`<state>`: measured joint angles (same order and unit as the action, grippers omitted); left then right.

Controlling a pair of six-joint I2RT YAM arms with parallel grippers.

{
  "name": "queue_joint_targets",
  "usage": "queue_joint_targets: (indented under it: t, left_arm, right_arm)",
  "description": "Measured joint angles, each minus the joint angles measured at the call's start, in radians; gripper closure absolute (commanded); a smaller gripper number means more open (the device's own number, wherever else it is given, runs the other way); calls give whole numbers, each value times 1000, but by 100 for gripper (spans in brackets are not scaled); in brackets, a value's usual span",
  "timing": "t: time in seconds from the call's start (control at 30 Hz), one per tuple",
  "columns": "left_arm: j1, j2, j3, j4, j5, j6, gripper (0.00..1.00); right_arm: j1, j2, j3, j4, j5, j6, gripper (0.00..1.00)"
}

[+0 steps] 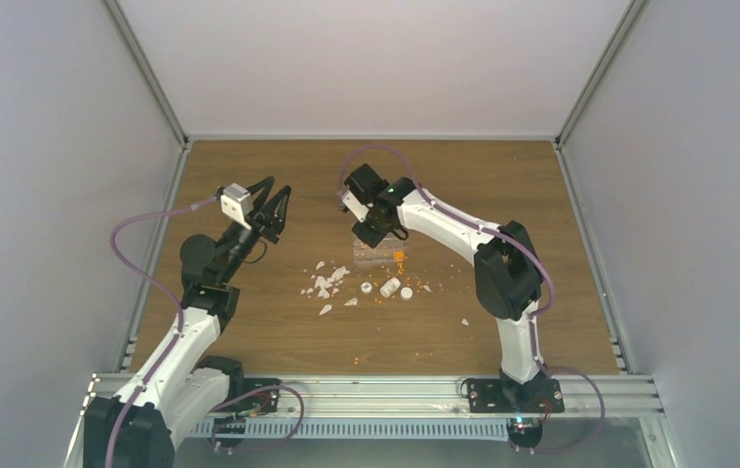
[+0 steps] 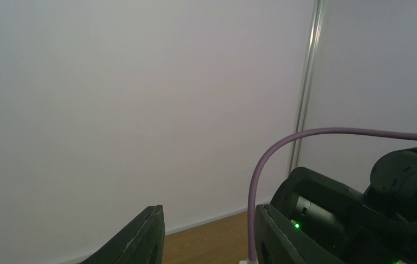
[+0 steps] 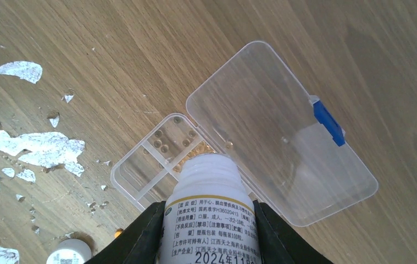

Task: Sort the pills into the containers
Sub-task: Pour the pill into the pill container.

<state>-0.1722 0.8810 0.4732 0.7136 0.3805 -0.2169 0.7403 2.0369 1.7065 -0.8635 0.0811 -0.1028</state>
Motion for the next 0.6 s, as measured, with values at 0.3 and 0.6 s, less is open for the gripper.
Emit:
queue_joint_targets:
  t: [0.3,0.6]
  left_arm:
    - [0,0,0,0,0,0,1]
    - [0,2,0,0,0,0,1]
  right_arm:
    - [1,-10,-92,37,-43,15,35]
    - [1,-8,-140,59,-86,26,35]
